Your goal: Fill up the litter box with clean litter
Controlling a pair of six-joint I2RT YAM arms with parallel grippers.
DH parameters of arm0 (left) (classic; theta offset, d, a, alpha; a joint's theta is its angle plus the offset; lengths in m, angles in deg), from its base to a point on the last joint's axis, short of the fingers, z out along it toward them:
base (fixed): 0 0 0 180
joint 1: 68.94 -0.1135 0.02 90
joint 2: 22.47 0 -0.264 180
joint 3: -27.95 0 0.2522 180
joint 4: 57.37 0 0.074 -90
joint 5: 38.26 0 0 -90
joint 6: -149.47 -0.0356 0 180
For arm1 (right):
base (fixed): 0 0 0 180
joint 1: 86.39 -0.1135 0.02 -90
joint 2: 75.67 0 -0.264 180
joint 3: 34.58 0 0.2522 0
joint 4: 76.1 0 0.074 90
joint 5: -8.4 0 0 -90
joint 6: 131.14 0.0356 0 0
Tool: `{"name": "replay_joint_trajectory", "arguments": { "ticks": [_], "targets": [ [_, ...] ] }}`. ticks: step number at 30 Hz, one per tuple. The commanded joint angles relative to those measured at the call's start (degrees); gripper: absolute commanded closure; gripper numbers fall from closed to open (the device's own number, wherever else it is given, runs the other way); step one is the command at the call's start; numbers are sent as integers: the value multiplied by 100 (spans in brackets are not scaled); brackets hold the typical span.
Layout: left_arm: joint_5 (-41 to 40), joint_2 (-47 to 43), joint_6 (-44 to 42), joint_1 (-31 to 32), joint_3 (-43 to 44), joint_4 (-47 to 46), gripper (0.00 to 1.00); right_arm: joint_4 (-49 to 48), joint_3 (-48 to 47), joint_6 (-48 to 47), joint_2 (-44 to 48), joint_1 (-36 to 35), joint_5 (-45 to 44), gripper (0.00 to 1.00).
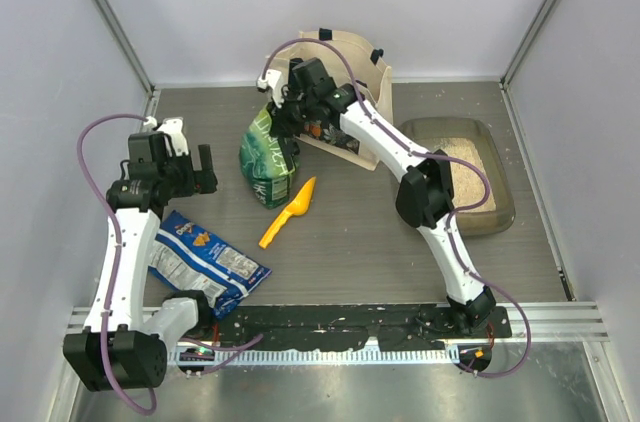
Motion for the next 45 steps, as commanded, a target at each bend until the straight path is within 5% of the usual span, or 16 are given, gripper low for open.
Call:
{"name": "replay_joint_trajectory", "arguments": {
  "ticks": [1,7,10,11,14,16,19,26,31,36,41,45],
  "targets": [
    [404,34,149,-36,39,-144,0,874,-241,-1069,689,114,808,89],
    [448,52,184,-45,31,-83,0,1482,-559,-1897,777,115,914,94],
    [631,104,167,-36,-5,-223,0,771,-173,-1231,865,88,642,72],
    [798,183,45,-36,13,-337,0,534,-15,-924,883,88,563,52],
    [1711,454,-481,-27,197,-469,0,-425,92,1043,944,167,-114,25],
    [2072,613,-719,17,355,-767,0,-750,188,2231,1023,333,78,24],
    [2425,921,-1282,122,434,-1671,0,-997,768,2656,1514,422,149,22],
    [3611,2414,-1785,149,917,-3580,19,-690,2127,2316,2710,774,-52,21],
    [4331,3617,-1854,236,1805,-3853,21,-435,3674,1849,3475,774,-54,21],
    [4859,4199,-1943,280,2341,-3696,24,-505,4082,1944,3625,660,-88,21],
    [4501,4018,-1654,281,2133,-3668,24,-558,3793,1944,3213,256,-203,20],
    [3711,3280,-944,132,843,-4712,18,-584,3556,2092,2826,-44,-597,20]
  ]
}}
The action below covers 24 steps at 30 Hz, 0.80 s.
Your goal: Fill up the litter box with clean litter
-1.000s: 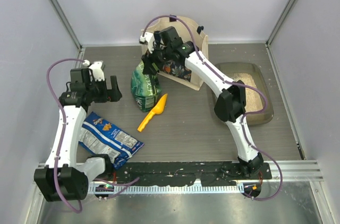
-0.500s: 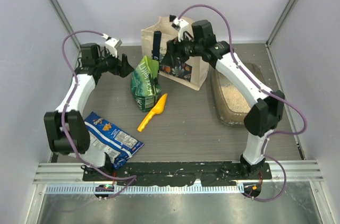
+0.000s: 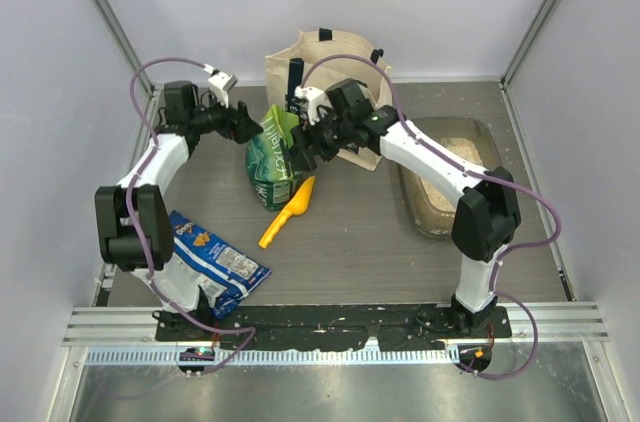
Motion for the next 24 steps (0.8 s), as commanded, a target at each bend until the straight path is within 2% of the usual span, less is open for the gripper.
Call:
{"name": "replay_joint_trajectory", "arguments": {
  "ticks": [1,2,7,9,14,15,17,18,20,21,22,24],
  "targets": [
    [-784,-1017,768,-142,-1009,-970,17,-221,-471,222,-313,-284,-336,20],
    [-1117,-1166,882,-151,-1168,-971,16,-265,-498,284,-436,-284,-318,20],
    [-1375,-2010,980,-169,-1985,-707,16,-476,-428,741,-621,-363,-186,20],
    [-1524,-2213,1032,-169,-2232,-707,16,-555,-375,873,-639,-468,-387,20],
    [-1788,-2706,1393,-160,-2469,-313,15,-966,-112,1426,-630,-600,-1135,32],
    [-1823,-2776,1402,-160,-2496,-277,15,-1134,-33,1488,-621,-592,-1118,42],
    [-1850,-2925,1437,-160,-2584,-189,15,-1624,231,1612,-569,-592,-1101,50],
    [-1867,-2969,1437,-160,-2619,-154,15,-1689,275,1638,-586,-592,-979,62],
    [-1876,-3022,1446,-160,-2663,-75,15,-1672,223,1525,-630,-592,-846,76],
    [-1868,-3022,1437,-169,-2672,4,15,-1628,223,1193,-613,-583,-672,92],
    [-1868,-3014,1446,-169,-2681,40,15,-1532,171,990,-595,-548,-583,97],
    [-1859,-2953,1551,-160,-2663,84,15,-1067,13,367,-534,-469,-416,99]
  ]
}}
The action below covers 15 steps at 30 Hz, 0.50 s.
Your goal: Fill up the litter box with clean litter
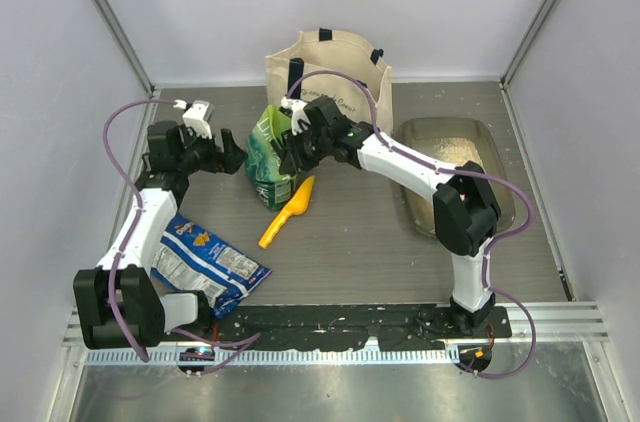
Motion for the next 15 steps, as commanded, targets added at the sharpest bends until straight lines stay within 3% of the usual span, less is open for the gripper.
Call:
{"name": "replay_joint_trajectory", "arguments": {
  "ticks": [1,5,8,12,13,15],
  "targets": [
    [-62,-41,248,-26,-10,143,16,300,-230,-1657,192,282,291,99],
    [-1,178,538,-18,113,81,16,1221,-975,-2708,-201,1010,633,99],
    [-1,320,758,-18,219,55,16,2258,-2354,-3786,-964,1512,1309,98],
    [96,390,882,-18,254,-42,16,4086,-5056,-5299,-2054,1559,1899,98],
    [96,407,917,-26,271,-33,16,4647,-5404,-5537,-2249,1515,1908,99],
    [122,443,961,-27,272,-42,16,4828,-5549,-5759,-2339,1375,1917,99]
  ]
}}
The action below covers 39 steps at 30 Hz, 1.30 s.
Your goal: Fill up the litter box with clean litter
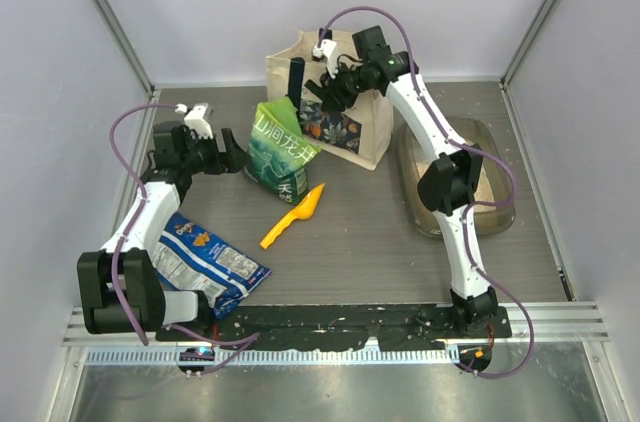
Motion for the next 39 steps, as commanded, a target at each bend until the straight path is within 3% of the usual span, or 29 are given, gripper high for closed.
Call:
{"name": "replay_joint_trajectory", "arguments": {
  "ticks": [1,5,8,14,19,23,39],
  "targets": [
    [149,8,233,-16,261,-166,16,1498,-562,-1418,-125,-410,542,99],
    [210,-89,216,-24,339,-35,16,392,1098,-761,1006,-472,543,99],
    [175,-176,58,-24,366,150,16,151,2137,-618,2000,-463,420,98],
    [122,-194,-180,-24,392,361,16,546,4509,-1654,3845,-471,33,98],
    [131,-133,-180,-16,428,379,16,1048,6407,-2620,4559,-576,-291,97],
    [157,-89,-224,11,471,457,16,838,7428,-2904,4631,-735,-459,91],
    [281,113,-206,46,463,589,16,310,8291,-3053,3506,-1271,-319,66]
  ]
}}
